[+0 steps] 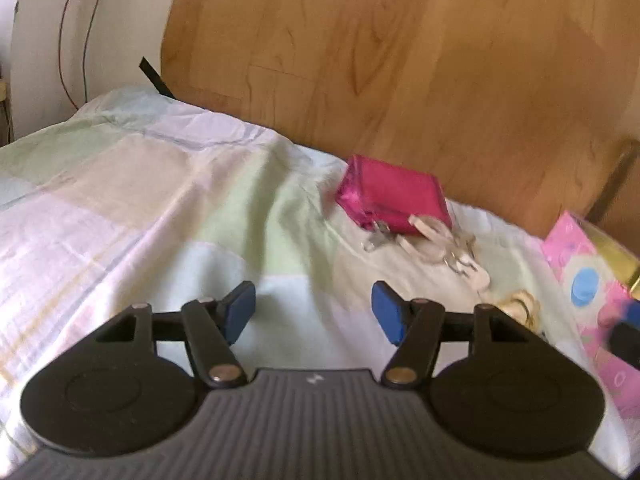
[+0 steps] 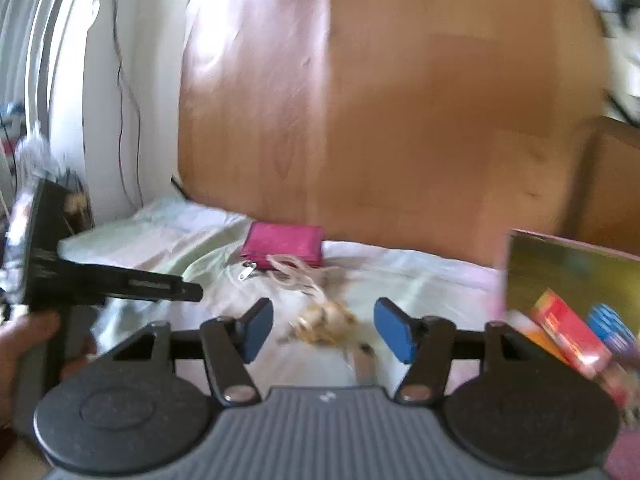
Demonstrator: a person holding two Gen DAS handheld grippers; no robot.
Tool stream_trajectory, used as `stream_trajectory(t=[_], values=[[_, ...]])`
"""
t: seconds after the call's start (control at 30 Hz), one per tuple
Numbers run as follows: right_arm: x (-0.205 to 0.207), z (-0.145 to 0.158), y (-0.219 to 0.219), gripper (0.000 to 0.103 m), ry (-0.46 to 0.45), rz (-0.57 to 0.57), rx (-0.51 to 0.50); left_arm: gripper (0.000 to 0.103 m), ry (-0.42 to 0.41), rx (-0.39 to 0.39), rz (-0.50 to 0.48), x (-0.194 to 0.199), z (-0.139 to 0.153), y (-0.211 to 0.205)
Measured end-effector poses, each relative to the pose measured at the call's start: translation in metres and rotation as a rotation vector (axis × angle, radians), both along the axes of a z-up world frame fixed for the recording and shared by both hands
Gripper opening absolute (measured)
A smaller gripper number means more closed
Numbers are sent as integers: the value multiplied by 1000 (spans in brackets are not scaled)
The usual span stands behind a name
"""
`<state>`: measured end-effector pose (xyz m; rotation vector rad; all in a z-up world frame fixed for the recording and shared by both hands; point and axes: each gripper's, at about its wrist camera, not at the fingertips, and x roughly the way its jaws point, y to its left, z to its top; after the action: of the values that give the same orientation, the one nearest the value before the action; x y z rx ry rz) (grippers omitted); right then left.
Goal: Organize rigid objects
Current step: 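Grasp the white earphone cable with the right gripper, then lift the earphones into the tin and open the right gripper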
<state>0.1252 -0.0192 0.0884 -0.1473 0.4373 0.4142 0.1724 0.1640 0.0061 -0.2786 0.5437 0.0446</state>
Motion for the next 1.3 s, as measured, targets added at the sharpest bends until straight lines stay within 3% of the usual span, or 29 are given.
stream_trajectory(t=[0.2,0.3,0.33,0.47,0.57,0.73,0.93,1.0,1.13,1.23,1.3], values=[[93,-20,56,41,184,-8,-157,66,29,16,9,3,0,1],[114,-33,63,15,227,-46,-207,66,31,-2,15,-3,1,4],[115,-35,64,16,227,-38,-209,66,29,-11,18,-8,1,7],[81,-34,70,7,201,48,-207,66,14,-42,30,-12,3,11],[40,-33,82,7,160,148,-217,66,-3,-63,10,-15,5,11],[-18,-46,79,7,133,221,-221,65,-55,-103,-136,-24,7,-1],[-78,-46,15,7,135,118,-120,59,-76,-71,-251,-35,4,-21],[-99,-45,-18,7,141,64,-89,59,-60,-73,-327,-38,3,-31],[-137,-46,-87,7,170,-107,-25,59,-40,3,-433,-59,6,-72],[-165,-49,-125,11,217,-211,74,59,-54,-44,-537,-87,10,-101],[-179,-48,-136,20,230,-191,144,59,-60,-86,-609,-110,11,-121]])
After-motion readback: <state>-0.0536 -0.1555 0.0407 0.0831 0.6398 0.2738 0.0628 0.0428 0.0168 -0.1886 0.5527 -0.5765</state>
